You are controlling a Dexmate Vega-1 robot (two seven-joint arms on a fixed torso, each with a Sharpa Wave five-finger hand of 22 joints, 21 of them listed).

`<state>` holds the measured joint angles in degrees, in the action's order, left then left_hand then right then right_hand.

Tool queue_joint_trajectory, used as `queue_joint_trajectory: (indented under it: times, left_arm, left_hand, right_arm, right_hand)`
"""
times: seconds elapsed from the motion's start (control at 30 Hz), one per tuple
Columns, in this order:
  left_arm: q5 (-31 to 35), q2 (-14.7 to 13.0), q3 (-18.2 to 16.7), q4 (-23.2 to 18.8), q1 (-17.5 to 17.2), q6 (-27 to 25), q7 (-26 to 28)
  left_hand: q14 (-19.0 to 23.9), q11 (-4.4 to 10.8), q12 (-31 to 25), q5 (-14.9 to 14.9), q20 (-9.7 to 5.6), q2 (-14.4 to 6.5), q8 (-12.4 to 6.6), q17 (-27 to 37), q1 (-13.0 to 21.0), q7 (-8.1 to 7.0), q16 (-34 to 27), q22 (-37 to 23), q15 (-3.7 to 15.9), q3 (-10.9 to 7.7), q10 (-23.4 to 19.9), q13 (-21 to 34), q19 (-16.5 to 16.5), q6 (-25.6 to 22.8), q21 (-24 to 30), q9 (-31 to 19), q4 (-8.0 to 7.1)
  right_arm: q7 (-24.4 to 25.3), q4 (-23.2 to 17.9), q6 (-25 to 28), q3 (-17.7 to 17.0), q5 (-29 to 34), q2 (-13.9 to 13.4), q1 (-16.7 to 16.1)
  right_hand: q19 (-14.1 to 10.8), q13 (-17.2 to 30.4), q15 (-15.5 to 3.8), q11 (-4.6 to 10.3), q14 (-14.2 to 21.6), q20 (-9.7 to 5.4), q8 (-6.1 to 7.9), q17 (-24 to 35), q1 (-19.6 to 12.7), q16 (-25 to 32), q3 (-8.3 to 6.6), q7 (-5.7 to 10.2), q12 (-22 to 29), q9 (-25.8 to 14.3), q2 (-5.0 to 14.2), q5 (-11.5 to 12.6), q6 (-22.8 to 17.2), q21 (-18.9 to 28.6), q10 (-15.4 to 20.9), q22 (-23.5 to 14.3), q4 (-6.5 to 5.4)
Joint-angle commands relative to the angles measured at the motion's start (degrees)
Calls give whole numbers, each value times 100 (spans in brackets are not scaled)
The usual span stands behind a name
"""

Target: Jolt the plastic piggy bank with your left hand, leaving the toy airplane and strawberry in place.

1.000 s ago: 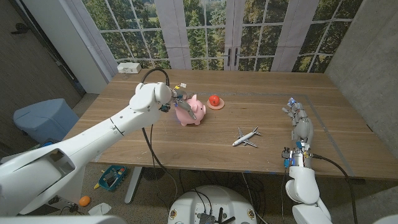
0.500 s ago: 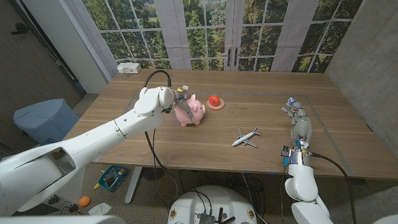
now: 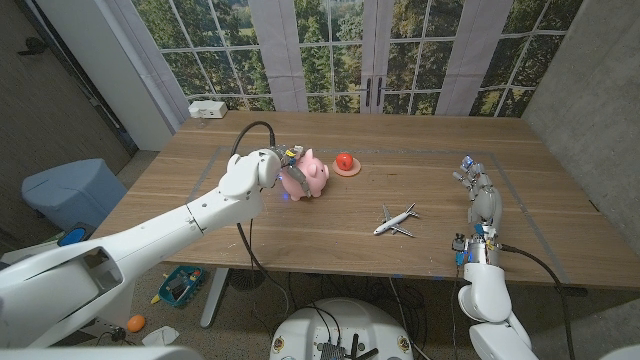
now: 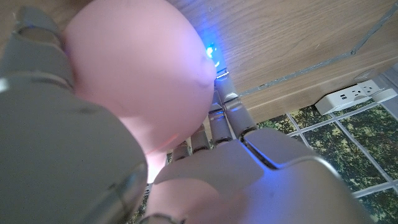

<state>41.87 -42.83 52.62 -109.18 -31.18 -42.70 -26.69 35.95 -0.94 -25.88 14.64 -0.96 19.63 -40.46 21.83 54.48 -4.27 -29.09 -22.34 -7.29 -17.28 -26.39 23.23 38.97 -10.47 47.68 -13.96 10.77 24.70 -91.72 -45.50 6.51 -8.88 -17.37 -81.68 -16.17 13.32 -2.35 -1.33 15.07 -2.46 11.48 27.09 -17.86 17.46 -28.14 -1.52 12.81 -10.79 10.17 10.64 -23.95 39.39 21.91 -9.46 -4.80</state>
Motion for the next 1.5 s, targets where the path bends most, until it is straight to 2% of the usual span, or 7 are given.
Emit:
queue_joint_trajectory:
  times: [0.03,0.33,0.67,0.93,1.33,1.47,1.5]
  left_arm:
    - [-321,-68,-398,-284,-427,92,759]
    - [-942,-239,-909,-676,-772,339,1292]
    - [-1527,-334,-1448,-952,-1307,718,2254]
    - [-1693,-368,-1494,-989,-1392,779,2530]
    - [-2013,-277,-1767,-1089,-1734,874,3249]
    - [-2092,-148,-1884,-1168,-1945,850,3668]
    - [-2161,-32,-1941,-1225,-2017,684,3764]
  left_hand:
    - [2945,1177,-210,58,-757,-2385,-632,21,2449,200,-56,-11,2108,-69,-3137,43,273,-3554,67,1,-86]
    - [3018,1174,-231,133,-739,-2340,-620,52,2455,190,-49,-11,2106,-74,-3187,136,183,-3586,167,37,-79]
    - [3049,1163,-243,228,-736,-2316,-581,87,2427,185,-15,2,2104,-85,-3215,246,86,-3541,279,64,-95]
    - [3064,1160,-238,278,-742,-2309,-583,107,2410,179,5,13,2104,-94,-3207,303,60,-3542,348,55,-101]
    - [3081,1157,-223,356,-735,-2298,-580,143,2388,181,40,41,2102,-113,-3188,395,-3,-3515,453,35,-103]
    - [3077,1159,-218,381,-739,-2291,-580,155,2380,172,56,52,2102,-120,-3186,426,-27,-3502,488,25,-103]
    - [3078,1159,-217,387,-740,-2291,-578,157,2378,164,59,55,2102,-122,-3184,433,-36,-3499,494,24,-104]
  right_arm:
    - [41,-65,-19,-41,12,-38,-86]
    - [-2,-56,-110,-65,-31,-35,-134]
    - [-44,-122,-81,-94,-38,-50,-185]
    - [-133,-146,36,-59,-177,-101,-160]
    - [-650,-96,542,157,-896,-496,96]
    - [-963,40,623,244,-1252,-669,283]
    - [-1051,81,631,265,-1361,-704,334]
  right_hand:
    - [-56,3,-51,-12,25,-73,20,18,70,35,-23,-9,14,-18,-5,-24,-30,-9,51,-32,46]
    - [-72,2,-51,-22,34,-67,15,18,72,43,-20,-5,13,-18,-7,-25,-28,-21,57,-34,64]
    - [-79,1,-46,-24,31,-59,11,17,73,45,-17,-6,10,-19,-13,-27,-25,-37,56,-35,84]
    - [-78,0,-56,-25,28,-57,9,15,70,46,-15,-5,7,-19,-18,-28,-28,-54,56,-36,106]
    - [-76,-2,-39,-40,12,-59,7,13,72,45,-12,-6,-4,-19,-14,-30,-33,-82,39,-37,132]
    - [-74,-3,-49,-35,8,-57,6,12,70,45,-12,-10,-6,-20,-14,-30,-32,-90,35,-38,142]
    - [-75,-3,-48,-39,4,-59,7,11,69,43,-12,-8,-4,-20,-14,-30,-34,-92,40,-38,145]
